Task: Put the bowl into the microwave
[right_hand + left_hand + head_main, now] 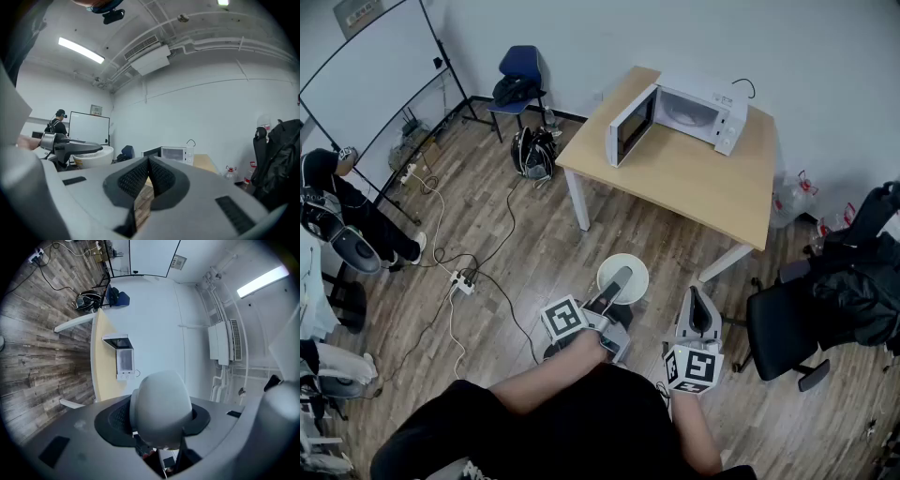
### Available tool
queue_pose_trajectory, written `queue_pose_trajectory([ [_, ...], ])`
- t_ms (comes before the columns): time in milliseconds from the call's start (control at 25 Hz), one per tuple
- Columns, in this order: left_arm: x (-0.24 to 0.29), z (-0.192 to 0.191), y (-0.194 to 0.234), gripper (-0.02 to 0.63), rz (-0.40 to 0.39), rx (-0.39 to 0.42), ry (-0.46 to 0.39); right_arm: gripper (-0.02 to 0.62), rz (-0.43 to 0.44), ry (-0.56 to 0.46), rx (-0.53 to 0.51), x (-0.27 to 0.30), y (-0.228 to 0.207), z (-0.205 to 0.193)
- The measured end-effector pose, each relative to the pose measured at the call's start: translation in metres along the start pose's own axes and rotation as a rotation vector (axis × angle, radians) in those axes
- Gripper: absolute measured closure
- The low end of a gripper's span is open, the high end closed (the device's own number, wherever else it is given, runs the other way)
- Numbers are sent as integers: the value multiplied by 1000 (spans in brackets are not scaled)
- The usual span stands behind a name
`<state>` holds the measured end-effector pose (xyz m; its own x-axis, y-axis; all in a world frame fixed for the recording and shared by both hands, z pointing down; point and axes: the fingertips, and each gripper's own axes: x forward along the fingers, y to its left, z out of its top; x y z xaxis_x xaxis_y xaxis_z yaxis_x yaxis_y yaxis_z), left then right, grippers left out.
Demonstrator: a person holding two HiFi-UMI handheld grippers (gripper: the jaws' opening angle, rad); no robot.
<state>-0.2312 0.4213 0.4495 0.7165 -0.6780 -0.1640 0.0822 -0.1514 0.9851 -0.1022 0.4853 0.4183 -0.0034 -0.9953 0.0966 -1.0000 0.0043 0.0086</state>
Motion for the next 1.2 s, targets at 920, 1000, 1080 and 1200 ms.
queue_pose_trajectory([
  [920, 60, 13, 32, 394, -1, -28, 70, 536, -74, 6, -32, 42, -38, -13],
  [1000, 80, 22, 39, 394, 0, -34, 82, 535, -75, 11, -35, 64, -44, -12],
  [1080, 101, 35, 45, 394, 3, -37, 92, 535, -77, 11, -43, 89, -49, -9],
  [1200, 131, 54, 52, 394, 11, -37, 109, 536, -98, 19, -52, 129, -59, -5],
])
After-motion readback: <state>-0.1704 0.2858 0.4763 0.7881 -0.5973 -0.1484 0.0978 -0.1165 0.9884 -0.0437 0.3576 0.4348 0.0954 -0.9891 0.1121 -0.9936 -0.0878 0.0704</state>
